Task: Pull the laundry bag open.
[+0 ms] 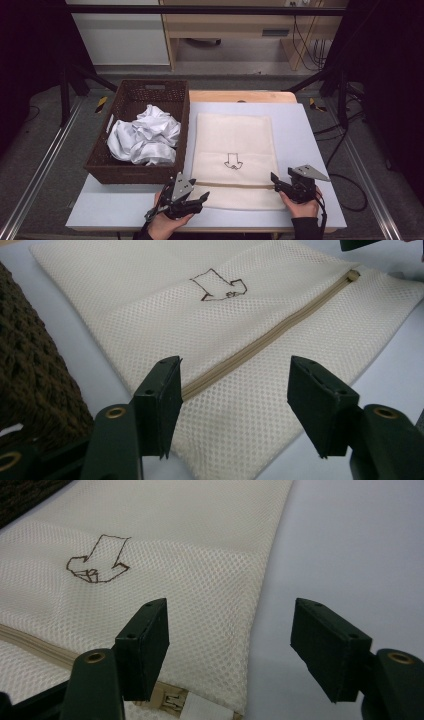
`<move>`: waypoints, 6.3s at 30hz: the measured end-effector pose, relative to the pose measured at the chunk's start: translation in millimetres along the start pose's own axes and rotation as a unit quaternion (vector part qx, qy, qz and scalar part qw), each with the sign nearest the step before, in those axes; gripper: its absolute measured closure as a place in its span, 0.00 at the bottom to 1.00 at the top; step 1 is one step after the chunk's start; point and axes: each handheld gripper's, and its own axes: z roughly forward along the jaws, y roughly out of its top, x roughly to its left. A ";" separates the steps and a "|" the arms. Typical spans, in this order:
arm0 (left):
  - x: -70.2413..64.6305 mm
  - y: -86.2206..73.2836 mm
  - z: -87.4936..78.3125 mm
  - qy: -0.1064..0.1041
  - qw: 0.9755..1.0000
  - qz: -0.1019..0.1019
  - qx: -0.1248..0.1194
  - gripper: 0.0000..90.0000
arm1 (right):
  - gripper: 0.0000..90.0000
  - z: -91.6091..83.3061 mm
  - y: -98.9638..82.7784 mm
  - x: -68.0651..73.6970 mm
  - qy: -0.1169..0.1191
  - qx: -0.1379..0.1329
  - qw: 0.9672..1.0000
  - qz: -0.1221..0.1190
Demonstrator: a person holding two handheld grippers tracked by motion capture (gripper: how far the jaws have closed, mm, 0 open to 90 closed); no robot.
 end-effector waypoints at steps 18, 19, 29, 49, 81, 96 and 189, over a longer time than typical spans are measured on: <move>-21.1 42.0 30.6 -0.017 0.999 0.010 -0.034 0.42 | 0.35 -12.8 -6.8 -0.9 0.005 0.000 1.000 0.012; -21.8 42.6 32.1 -0.021 0.999 0.007 -0.036 0.42 | 0.35 -13.7 -7.3 -1.4 0.006 0.000 1.000 0.013; -39.6 44.9 62.8 -0.045 0.998 0.001 -0.037 0.59 | 0.42 -17.6 -11.1 -1.8 0.003 0.008 1.000 0.010; -87.1 41.5 122.0 -0.067 0.997 0.038 0.012 0.99 | 0.59 -17.9 -22.6 -8.8 0.015 0.051 0.998 0.037; -91.1 38.9 133.6 -0.069 0.995 0.046 0.050 0.99 | 0.80 -16.1 -17.7 9.2 0.060 0.077 0.995 0.026; -89.6 38.9 133.8 -0.074 0.995 0.041 0.050 0.99 | 0.92 -20.3 -20.1 -4.7 0.084 0.081 0.990 0.080; -87.3 56.1 117.7 -0.088 0.992 0.082 0.024 0.91 | 0.94 -40.5 5.5 2.5 0.112 0.011 0.992 0.055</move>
